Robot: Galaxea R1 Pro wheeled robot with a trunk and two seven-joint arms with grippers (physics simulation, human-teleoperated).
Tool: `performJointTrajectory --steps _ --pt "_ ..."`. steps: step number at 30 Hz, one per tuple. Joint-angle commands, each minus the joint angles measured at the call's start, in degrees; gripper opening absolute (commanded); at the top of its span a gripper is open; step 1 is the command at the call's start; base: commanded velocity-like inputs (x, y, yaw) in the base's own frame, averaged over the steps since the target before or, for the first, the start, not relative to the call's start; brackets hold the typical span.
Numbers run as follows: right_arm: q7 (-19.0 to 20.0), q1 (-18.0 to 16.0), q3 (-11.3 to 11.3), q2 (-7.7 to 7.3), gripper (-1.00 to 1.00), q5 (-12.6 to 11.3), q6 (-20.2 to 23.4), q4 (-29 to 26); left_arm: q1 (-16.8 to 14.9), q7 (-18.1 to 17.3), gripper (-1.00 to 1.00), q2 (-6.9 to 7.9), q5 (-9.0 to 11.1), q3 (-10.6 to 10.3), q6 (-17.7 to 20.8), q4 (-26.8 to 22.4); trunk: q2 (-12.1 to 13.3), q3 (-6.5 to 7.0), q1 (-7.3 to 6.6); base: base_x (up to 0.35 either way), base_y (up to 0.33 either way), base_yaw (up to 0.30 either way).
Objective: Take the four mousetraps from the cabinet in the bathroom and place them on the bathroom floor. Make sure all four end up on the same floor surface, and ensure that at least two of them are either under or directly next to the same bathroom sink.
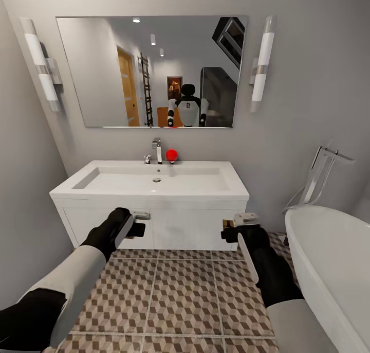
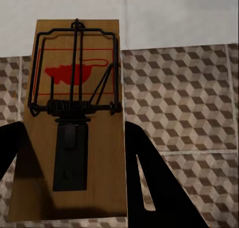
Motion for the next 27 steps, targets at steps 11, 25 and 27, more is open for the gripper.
performJointTrajectory --steps 11,25,27 --pt "-0.05 0.0 1.42 -0.02 -1.0 0.22 0.28 -0.02 -0.04 -3.06 -1.0 -0.14 0.28 -0.26 0.13 0.31 -0.04 -0.06 0.0 0.0 0.0 0.0" --pt "-0.05 0.02 1.57 -0.26 -1.0 0.22 0.28 -0.02 0.01 -3.15 -1.0 -0.21 0.36 -0.32 0.11 0.55 -0.04 -0.06 0.0 0.0 0.0 0.0" --pt "-0.05 0.02 1.57 -0.27 -1.0 0.22 0.28 -0.02 0.07 -3.15 -1.0 -0.23 0.36 -0.34 0.13 0.55 -0.04 -0.06 0.0 0.0 0.0 0.0"
